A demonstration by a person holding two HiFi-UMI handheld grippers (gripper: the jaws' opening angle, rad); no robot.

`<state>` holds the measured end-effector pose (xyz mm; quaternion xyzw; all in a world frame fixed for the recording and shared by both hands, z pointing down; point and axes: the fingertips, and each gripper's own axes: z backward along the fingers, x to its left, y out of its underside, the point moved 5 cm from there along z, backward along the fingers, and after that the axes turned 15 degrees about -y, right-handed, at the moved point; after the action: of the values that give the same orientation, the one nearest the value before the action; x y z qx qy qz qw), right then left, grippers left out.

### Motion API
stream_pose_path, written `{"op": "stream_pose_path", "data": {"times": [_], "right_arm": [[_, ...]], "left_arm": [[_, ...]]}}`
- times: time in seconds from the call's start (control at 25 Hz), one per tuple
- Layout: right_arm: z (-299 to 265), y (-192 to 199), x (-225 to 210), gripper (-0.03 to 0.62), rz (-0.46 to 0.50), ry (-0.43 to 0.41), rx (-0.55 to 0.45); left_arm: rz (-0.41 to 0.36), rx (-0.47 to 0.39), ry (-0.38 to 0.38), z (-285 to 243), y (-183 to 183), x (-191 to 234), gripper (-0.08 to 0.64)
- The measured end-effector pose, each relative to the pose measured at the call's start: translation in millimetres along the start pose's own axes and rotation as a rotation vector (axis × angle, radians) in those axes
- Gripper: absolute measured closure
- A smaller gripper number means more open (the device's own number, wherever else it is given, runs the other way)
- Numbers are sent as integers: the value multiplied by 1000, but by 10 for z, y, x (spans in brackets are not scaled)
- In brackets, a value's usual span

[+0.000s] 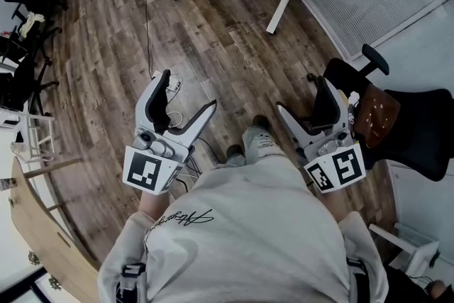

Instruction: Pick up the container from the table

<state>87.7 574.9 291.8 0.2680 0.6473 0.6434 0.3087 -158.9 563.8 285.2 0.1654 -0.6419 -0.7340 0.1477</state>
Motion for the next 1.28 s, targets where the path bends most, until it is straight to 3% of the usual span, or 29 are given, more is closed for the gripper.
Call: {"op": "stream_pose_path", "data": {"times": [0.56, 1.28], "right_arm": [[-370, -38, -170, 175, -9, -58, -11], [-1056, -67, -1305, 178, -33, -74, -56]], "left_arm": [[-14, -24, -56, -43, -49, 262, 169], [-58, -20, -78, -1267, 68, 599, 167]]}}
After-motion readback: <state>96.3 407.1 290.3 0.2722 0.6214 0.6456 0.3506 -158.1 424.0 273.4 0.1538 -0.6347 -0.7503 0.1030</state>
